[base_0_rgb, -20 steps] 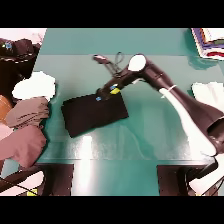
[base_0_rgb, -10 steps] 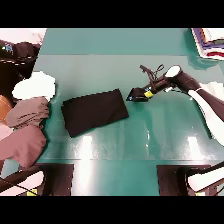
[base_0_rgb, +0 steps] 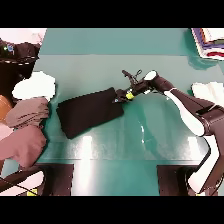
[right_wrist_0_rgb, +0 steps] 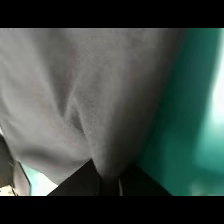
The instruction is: Fold the shirts.
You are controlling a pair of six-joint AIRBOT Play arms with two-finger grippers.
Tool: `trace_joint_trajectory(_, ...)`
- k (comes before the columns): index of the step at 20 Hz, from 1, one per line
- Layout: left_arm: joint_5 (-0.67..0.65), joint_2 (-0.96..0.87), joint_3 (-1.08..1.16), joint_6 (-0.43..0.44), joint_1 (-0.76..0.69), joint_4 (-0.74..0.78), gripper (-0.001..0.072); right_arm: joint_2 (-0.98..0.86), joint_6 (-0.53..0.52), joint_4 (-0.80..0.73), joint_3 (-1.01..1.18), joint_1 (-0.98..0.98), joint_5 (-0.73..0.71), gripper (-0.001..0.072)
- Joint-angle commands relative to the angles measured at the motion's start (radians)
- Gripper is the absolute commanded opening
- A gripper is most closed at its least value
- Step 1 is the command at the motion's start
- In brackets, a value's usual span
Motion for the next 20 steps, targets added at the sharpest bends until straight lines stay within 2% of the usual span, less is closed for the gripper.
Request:
trace_joint_trajectory(1,0.001,0.0,0.0,0.023,-0.049,-0.012,0.002,-0.005,0.0,0.018,0.078,-0.002,-0.017,0.0021)
trace_joint_trajectory(4,0.008,0.0,0.0,0.026,-0.148,-0.011,0.0021,0.084,0.002,-0.002,0.08,-0.106,-0.036,0.0021)
trace_joint_trajectory(9,0.05,0.0,0.0,0.025,-0.266,-0.012,0.0021,0.291,0.105,-0.246,0.066,-0.401,-0.029,0.0021)
trace_joint_trajectory(12,0.072,0.0,0.0,0.024,-0.293,-0.013,0.0021,0.417,0.139,-0.325,-0.003,-0.63,-0.041,0.0021)
trace_joint_trajectory(16,0.092,0.0,0.0,0.016,-0.293,-0.042,0.0021,0.544,0.15,-0.319,-0.15,-0.932,-0.146,0.0021)
trace_joint_trajectory(20,0.131,0.0,0.0,-0.013,-0.293,-0.049,0.0021,0.565,0.15,-0.297,-0.178,-1.107,-0.16,0.0021)
